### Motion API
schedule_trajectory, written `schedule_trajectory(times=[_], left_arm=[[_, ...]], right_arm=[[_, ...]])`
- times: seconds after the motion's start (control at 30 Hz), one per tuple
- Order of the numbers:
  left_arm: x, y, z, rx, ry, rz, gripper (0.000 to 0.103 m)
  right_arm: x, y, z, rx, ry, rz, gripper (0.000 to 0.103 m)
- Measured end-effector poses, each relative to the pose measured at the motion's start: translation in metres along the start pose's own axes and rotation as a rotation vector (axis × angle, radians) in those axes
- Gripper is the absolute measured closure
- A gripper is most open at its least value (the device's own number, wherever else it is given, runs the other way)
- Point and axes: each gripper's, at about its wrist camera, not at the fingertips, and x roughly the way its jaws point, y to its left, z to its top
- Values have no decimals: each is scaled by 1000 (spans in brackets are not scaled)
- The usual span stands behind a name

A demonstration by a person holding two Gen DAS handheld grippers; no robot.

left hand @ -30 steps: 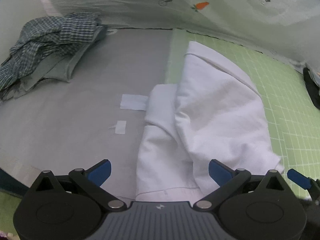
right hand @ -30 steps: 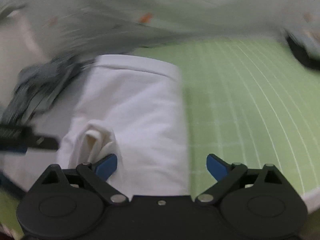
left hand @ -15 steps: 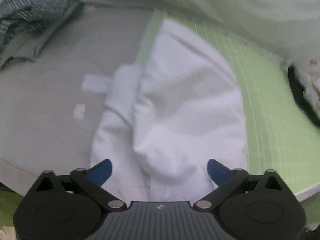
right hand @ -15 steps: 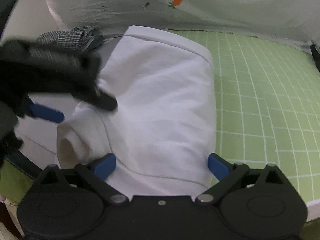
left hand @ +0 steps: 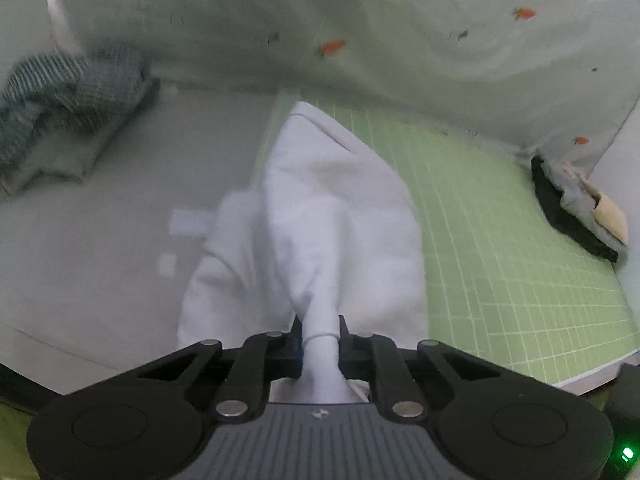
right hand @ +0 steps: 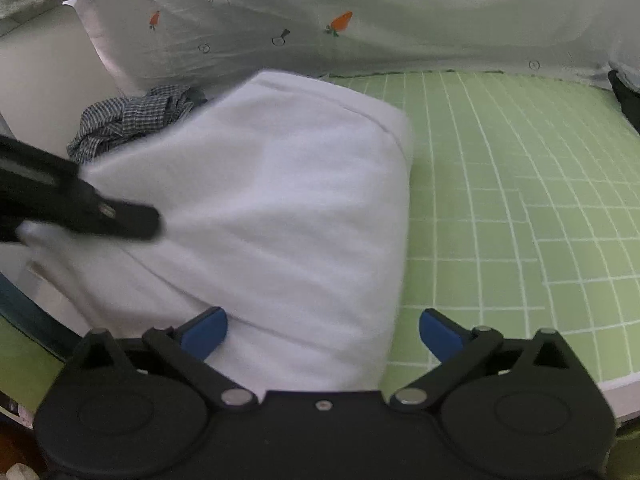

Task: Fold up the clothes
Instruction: 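Grasp the folded white bundle with both grippers and carry it toward the clothes stack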

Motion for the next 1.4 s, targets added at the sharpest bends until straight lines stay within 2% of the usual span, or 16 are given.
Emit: schedule_trajectory(times=[0.13,0.2,0.27,0.33,0.37,0.4,0.47,0.67,0.83,0.93,1.0,1.03,1.07,1.1,1.17,1.4], left_arm=[[41,38,-25,-100,59,92,86],[66,56,-34,-147,102,105,70],[73,59,-34,-119,118,93,66],[73,58,-29,-76,134,88,55],[73,58,-27,-48,147,92,44],[73,59,-24,-13,161,110,25],[73,64,-18,54,172,155,10],[104,91,11,122,227,-1,3],[142,108,28,66,300,-161,4],[146,108,32,62,326,-215,28],[143,102,34,84,322,-237,53],[140,96,36,109,314,-234,57],[136,89,39,134,305,-231,67],[130,81,41,152,294,-236,72],[122,70,46,163,281,-247,76],[116,26,62,179,241,-353,79]], right_arm=[[11,3,-6,-25,68,0,0],[15,4,-9,-29,86,6,0],[16,4,-10,-42,88,2,0],[15,2,-7,-20,81,-9,0],[14,-1,-4,3,74,-18,0],[13,-4,-1,31,65,-23,0],[14,-12,6,96,48,-23,0],[39,-29,28,287,56,-6,0],[73,-24,45,338,98,5,1],[88,-31,47,463,136,68,18],[87,-31,46,520,139,80,30],[83,-30,46,516,131,91,41],[78,-31,46,529,123,105,50],[72,-32,45,548,116,119,54],[63,-39,45,600,104,146,65],[28,-79,55,656,55,126,66]])
